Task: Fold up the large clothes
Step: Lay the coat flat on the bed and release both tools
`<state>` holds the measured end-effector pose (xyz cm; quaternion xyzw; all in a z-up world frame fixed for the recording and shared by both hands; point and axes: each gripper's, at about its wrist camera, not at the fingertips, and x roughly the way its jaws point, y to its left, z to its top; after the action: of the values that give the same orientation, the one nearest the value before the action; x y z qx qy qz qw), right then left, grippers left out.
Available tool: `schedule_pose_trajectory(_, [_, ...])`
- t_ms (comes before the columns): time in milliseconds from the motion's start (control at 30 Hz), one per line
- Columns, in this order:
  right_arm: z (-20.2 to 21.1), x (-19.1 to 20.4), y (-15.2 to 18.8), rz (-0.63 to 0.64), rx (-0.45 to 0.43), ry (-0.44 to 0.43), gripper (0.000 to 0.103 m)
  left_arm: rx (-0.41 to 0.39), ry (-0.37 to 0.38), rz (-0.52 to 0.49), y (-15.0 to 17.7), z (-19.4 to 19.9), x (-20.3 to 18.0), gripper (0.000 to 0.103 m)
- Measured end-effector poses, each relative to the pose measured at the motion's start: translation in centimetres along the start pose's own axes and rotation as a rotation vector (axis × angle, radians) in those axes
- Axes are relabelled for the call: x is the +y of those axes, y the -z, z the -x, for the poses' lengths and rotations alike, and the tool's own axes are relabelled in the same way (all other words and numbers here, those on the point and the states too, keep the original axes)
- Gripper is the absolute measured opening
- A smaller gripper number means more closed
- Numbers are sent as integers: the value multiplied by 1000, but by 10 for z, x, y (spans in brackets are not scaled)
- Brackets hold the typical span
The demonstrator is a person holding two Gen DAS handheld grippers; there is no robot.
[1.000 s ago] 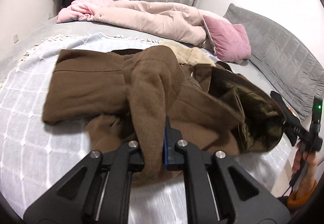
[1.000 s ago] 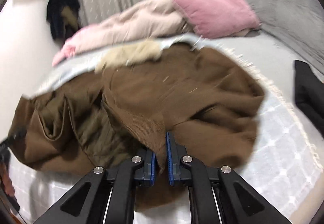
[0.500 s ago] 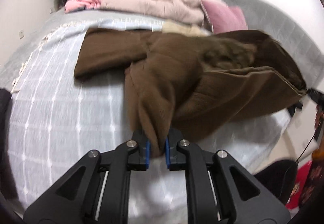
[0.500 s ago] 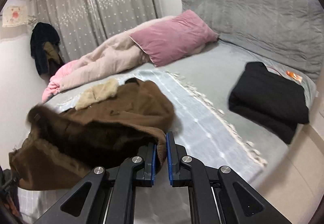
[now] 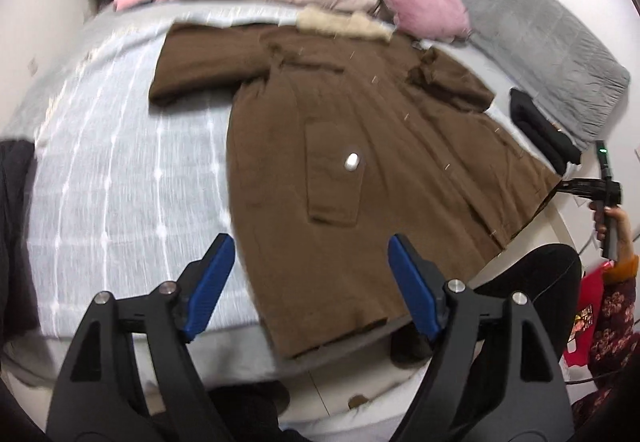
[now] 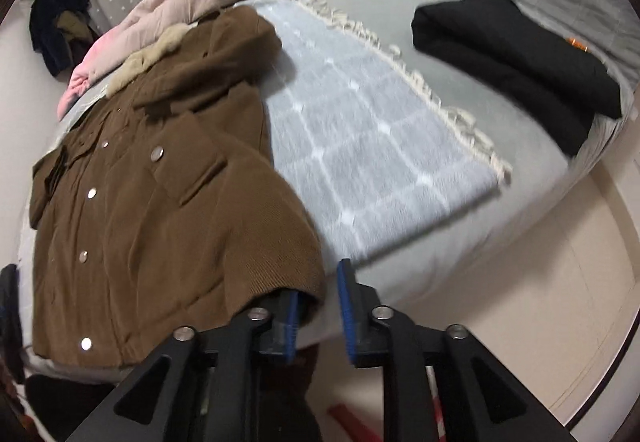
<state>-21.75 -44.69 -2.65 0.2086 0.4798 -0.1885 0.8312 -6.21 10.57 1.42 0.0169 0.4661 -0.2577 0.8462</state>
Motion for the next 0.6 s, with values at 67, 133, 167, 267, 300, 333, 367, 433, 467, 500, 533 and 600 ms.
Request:
schedule_pose_trajectory(67, [12,-2,5,23,-2,-16,36,76,-19,69,5,-18,9,80])
schedule_pose_trajectory(133, [26,-2,8,45,-22,-51,50,154,-23,140,13,-37,18,80])
schedule_pose_trajectory(167, [30,-4,8,51,-31,-69,55,192,-12,177,15,-47,22,80])
schedule_pose_trajectory(267, [49,-7,9,29,-61,-188,62,277,72,273,20,-72,31,79])
schedule_pose_trajectory(300, [52,-7,8,18,-64,-224,63,280,99,282,21,-75,30,78])
schedule_pose_trajectory(333, [55,-8,6,4,-72,-272,64,279,109,268,20,-77,26,77])
schedule_pose_trajectory(367, [55,-9,3,-10,-79,-301,67,278,99,247,19,-77,22,75])
schedule_pose_trajectory(433, [45,-11,-6,-35,-75,-294,71,276,75,209,17,-78,14,62])
schedule_pose_trajectory(467, [39,-13,-10,-48,-66,-287,71,273,61,193,16,-77,11,49])
schedule_pose_trajectory(500, [25,-18,-17,-77,-46,-285,71,267,55,182,15,-77,9,35])
schedule_pose_trajectory(533, [11,-24,-22,-119,-24,-298,71,259,65,174,17,-78,9,30])
schedule_pose_trajectory(600, [-19,-40,-30,-231,22,-355,71,235,84,180,15,-72,10,24])
